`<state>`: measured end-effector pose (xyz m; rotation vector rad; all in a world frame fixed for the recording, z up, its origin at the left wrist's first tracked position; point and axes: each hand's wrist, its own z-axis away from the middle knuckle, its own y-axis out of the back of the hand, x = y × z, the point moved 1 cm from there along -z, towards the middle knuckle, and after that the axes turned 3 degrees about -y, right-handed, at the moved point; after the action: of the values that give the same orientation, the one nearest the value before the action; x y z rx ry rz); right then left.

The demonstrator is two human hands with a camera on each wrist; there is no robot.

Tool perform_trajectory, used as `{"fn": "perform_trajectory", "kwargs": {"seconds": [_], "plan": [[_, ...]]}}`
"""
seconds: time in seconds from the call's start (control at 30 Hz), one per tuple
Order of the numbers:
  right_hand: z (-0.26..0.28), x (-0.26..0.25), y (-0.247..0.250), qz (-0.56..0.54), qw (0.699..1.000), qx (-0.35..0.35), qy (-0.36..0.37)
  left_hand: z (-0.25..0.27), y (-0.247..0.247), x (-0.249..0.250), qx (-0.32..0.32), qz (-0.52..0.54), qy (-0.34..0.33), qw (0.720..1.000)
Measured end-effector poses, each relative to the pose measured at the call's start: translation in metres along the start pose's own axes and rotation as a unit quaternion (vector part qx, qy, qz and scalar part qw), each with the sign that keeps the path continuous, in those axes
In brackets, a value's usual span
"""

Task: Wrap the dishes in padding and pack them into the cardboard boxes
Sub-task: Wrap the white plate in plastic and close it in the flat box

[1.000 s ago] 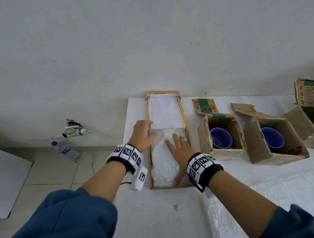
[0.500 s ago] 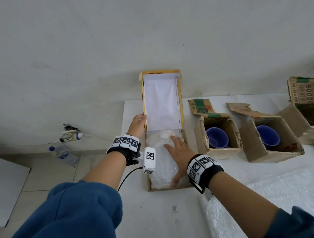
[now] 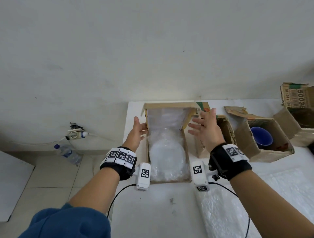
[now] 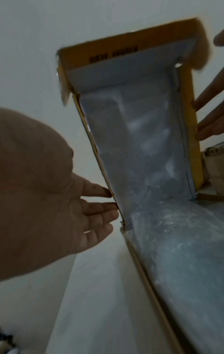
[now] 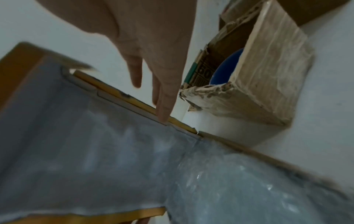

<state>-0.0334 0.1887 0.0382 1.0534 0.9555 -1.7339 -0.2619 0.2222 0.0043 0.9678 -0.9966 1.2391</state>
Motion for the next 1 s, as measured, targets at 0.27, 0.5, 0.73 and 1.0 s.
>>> {"fn": "perform_trajectory", "kwargs": {"seconds": [0.27, 0.5, 0.73, 1.0], "plan": [[0.025, 0.009, 0.01, -0.005, 0.996, -0.046, -0.071, 0.027, 0.004, -0.009, -0.066, -0.032, 0.041, 0.996], [0.042, 0.05, 0.024, 0.13, 0.985, -0.087, -0.074, 0.044, 0.006, -0.03, -0.104, -0.089, 0.044, 0.99], [0.049, 0.088, 0.035, 0.455, 0.886, -0.079, 0.031, 0.057, 0.003, -0.056, -0.052, -0.274, -0.049, 0.959], [0.045, 0.103, 0.029, 0.467, 0.882, -0.058, -0.001, 0.073, -0.007, -0.063, -0.024, -0.306, -0.083, 0.948]]}}
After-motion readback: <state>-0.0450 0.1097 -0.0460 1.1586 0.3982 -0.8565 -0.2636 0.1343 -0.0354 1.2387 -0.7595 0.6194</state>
